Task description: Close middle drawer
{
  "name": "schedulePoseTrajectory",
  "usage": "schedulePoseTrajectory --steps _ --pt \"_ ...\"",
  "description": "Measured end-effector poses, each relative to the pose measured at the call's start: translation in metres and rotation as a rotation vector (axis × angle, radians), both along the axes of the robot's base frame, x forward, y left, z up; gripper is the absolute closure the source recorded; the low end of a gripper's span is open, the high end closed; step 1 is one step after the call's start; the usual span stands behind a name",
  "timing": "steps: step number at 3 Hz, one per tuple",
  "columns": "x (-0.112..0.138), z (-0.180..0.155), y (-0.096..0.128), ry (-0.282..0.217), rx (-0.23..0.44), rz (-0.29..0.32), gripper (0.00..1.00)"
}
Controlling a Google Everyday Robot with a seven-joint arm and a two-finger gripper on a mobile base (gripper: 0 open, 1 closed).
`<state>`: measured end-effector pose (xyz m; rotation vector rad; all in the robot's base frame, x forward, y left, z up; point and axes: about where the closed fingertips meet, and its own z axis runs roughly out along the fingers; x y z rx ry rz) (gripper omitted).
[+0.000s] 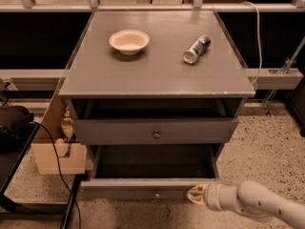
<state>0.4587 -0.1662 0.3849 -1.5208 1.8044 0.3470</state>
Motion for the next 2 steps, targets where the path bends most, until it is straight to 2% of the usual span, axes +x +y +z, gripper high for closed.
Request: schedulePoseTrajectory --steps 1,2 --pt "0.0486 -0.0072 -0.0005 -0.005 -0.001 -0.012 1.0" --pt "0.0496 -0.0074 0.0005 -0.009 0.0 -0.009 1.0"
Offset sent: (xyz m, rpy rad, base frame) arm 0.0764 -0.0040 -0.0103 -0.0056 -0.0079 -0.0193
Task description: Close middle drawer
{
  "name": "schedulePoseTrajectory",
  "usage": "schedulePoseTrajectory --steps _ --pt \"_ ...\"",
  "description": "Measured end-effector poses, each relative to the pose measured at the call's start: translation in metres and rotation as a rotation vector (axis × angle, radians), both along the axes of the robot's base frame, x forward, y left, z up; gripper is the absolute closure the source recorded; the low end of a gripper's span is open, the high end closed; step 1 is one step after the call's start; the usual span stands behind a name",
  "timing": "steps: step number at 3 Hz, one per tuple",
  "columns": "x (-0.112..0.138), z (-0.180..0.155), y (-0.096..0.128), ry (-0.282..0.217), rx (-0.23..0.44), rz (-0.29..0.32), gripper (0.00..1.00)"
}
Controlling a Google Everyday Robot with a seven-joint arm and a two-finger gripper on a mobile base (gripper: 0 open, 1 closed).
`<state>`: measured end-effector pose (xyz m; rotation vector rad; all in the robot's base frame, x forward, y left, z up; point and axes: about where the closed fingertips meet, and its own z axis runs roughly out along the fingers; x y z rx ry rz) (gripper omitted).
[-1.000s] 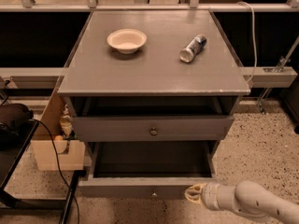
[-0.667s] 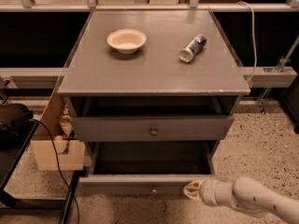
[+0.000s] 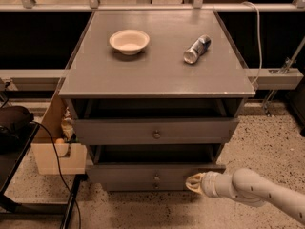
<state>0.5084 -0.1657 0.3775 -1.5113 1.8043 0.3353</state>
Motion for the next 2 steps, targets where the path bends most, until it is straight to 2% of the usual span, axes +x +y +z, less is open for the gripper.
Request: schedulePoseTrajectory --steps 2 --pt "0.023 -0.003 -0.002 -0.034 0.002 0.001 1.0"
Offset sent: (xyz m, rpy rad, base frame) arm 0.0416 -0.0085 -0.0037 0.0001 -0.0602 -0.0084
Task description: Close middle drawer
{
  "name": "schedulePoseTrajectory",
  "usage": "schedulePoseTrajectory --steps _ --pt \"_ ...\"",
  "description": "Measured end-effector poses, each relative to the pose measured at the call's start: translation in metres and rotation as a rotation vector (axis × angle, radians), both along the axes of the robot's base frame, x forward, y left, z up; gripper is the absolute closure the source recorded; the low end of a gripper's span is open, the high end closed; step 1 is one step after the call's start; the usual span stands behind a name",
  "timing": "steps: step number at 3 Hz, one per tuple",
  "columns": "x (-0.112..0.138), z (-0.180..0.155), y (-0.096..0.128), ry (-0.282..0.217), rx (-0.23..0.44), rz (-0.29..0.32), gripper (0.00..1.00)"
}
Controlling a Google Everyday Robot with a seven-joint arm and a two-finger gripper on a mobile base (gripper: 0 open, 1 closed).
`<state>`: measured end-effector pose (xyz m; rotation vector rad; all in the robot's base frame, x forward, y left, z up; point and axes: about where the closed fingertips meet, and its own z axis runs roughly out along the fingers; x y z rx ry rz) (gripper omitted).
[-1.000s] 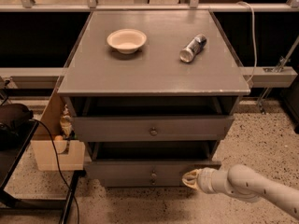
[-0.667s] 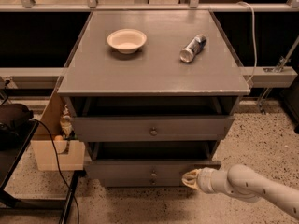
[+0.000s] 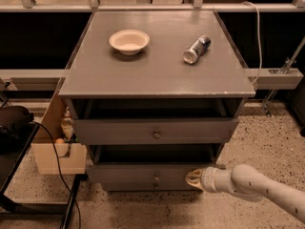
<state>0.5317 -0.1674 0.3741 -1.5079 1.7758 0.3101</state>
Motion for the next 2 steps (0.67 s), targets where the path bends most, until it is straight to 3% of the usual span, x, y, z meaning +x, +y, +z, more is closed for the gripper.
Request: schedulePoseTrajectory --steps 2 --pt "0.042 -0.017 0.001 -0.012 0.011 -0.004 1.0"
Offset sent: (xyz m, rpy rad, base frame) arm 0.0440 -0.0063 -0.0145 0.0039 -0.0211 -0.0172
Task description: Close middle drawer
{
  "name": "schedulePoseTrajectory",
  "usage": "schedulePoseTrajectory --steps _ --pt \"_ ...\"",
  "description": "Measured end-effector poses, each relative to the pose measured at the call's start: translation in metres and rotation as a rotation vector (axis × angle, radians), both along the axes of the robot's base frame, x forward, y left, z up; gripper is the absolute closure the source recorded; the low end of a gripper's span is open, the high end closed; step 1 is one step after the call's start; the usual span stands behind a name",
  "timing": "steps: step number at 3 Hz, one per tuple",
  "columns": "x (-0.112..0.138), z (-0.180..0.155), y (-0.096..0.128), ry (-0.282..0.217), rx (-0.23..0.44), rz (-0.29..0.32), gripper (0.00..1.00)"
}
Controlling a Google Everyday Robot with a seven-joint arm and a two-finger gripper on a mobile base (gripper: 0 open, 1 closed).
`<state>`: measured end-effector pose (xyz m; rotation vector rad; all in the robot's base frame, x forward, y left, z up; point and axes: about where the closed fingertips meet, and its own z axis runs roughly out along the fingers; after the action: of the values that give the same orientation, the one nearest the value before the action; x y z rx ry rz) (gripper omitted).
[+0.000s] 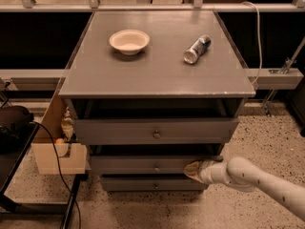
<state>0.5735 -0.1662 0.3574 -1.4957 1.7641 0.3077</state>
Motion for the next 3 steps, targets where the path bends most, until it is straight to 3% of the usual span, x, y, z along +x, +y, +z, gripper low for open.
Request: schedulePoseTrajectory --steps 3 --pt "0.021 -0.009 -0.008 -0.013 -0.015 -0.033 1.0"
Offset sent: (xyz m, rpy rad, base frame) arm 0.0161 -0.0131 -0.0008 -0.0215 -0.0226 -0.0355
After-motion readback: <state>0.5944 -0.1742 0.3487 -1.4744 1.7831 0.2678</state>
